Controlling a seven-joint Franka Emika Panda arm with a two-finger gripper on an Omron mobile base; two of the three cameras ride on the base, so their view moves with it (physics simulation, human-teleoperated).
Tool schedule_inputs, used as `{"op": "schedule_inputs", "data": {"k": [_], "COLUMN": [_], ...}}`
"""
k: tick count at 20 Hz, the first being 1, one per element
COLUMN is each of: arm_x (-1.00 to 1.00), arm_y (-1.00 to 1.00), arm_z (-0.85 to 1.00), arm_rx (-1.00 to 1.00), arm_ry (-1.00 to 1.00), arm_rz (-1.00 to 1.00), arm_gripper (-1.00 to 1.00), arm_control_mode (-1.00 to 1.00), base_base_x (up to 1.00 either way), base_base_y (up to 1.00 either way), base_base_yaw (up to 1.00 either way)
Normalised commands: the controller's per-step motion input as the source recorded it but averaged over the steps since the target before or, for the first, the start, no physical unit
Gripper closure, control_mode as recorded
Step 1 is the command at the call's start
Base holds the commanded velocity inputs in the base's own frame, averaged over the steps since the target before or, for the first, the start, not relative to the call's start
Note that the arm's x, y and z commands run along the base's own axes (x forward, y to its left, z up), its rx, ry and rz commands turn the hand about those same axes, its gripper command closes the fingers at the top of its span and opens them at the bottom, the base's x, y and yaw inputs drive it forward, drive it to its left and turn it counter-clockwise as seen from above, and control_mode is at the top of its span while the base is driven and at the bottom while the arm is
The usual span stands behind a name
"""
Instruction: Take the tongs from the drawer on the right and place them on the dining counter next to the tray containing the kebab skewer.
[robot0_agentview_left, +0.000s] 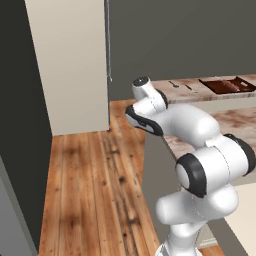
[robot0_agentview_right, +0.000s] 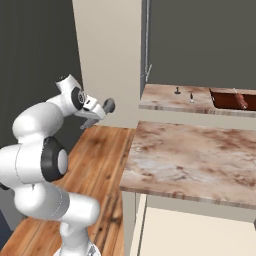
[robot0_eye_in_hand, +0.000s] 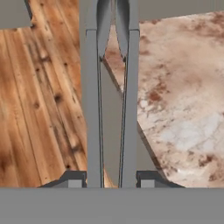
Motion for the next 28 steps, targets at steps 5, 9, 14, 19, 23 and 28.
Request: {"op": "schedule_inputs", "data": {"k": [5, 9, 14, 19, 23, 28], "arm_x": [0.0, 0.0, 0.0, 0.0, 0.0, 0.0], "arm_y": [0.0, 0.0, 0.0, 0.0, 0.0, 0.0], "arm_z": [0.0, 0.0, 0.0, 0.0, 0.0, 0.0], "arm_rx": [0.0, 0.0, 0.0, 0.0, 0.0, 0.0], "arm_ry": [0.0, 0.0, 0.0, 0.0, 0.0, 0.0], "arm_rz": [0.11, 0.13, 0.07, 0.05, 0.05, 0.03], "arm_gripper": [1.0, 1.0, 1.0, 1.0, 1.0, 1.0], "arm_control_mode": [-1.0, -1.0, -1.0, -1.0, -1.0, -1.0], "base_base_x": [0.0, 0.0, 0.0, 0.0, 0.0, 0.0], "base_base_y": [0.0, 0.0, 0.0, 0.0, 0.0, 0.0], "base_base_yaw": [0.0, 0.0, 0.0, 0.0, 0.0, 0.0]}}
